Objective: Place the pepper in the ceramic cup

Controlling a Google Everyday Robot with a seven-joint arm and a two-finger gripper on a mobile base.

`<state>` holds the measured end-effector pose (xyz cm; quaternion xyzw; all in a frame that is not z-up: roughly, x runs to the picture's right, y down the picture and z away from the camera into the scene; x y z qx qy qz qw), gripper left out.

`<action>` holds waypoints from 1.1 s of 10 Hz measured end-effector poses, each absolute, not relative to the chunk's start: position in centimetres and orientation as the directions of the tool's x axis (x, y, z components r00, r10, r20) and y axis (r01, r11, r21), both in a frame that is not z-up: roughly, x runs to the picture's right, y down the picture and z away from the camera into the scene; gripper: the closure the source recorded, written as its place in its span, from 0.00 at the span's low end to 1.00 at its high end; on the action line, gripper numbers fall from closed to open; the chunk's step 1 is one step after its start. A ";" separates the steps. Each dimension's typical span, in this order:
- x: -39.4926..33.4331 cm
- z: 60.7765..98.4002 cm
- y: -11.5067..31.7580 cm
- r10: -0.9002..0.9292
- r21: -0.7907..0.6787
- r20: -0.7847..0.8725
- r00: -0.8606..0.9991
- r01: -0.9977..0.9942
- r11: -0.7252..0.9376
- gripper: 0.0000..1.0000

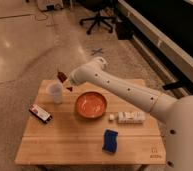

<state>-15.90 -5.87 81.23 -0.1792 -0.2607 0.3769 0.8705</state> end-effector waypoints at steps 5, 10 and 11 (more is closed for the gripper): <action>-19.0 82.6 -7.7 0.730 -0.501 0.378 0.569 -0.538 0.678 0.99; -22.4 83.6 -8.0 0.712 -0.522 0.411 0.570 -0.492 0.696 0.53; -23.0 83.8 -8.0 0.711 -0.529 0.414 0.569 -0.485 0.696 0.41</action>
